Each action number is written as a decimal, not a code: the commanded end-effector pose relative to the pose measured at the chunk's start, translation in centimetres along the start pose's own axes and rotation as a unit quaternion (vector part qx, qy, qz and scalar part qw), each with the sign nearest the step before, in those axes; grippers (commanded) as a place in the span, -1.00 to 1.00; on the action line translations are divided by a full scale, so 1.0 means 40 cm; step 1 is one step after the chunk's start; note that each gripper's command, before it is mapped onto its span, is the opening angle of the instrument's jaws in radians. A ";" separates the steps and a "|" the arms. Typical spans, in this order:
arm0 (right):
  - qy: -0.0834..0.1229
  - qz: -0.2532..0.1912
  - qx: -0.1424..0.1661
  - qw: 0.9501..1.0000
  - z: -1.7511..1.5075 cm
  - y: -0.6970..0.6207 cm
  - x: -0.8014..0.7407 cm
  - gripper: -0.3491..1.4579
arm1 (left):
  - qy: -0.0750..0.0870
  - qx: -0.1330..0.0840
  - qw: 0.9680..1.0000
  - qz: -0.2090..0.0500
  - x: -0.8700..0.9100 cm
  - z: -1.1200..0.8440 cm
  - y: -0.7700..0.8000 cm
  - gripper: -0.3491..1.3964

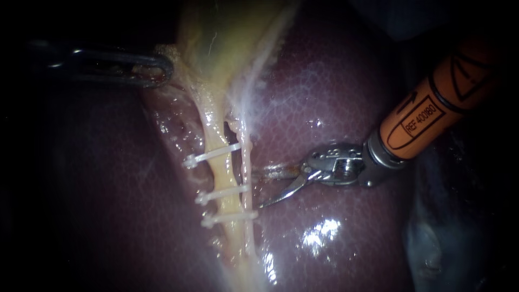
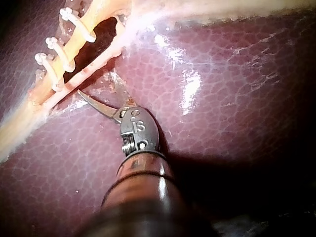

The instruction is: Go to the cutting position left tube

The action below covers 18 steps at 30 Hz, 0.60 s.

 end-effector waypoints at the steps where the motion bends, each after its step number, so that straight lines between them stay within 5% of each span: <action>1: -0.001 0.000 0.002 1.000 -0.0001 -0.0005 0.0004 0.86 | 0.000 0.000 1.000 0.000 0.0002 0.0001 0.0001 -1.00; 18: -0.016 0.057 0.028 0.998 -0.0120 -0.0172 0.0155 0.69 | 0.000 0.000 1.000 0.001 0.0009 0.0007 0.0012 -1.00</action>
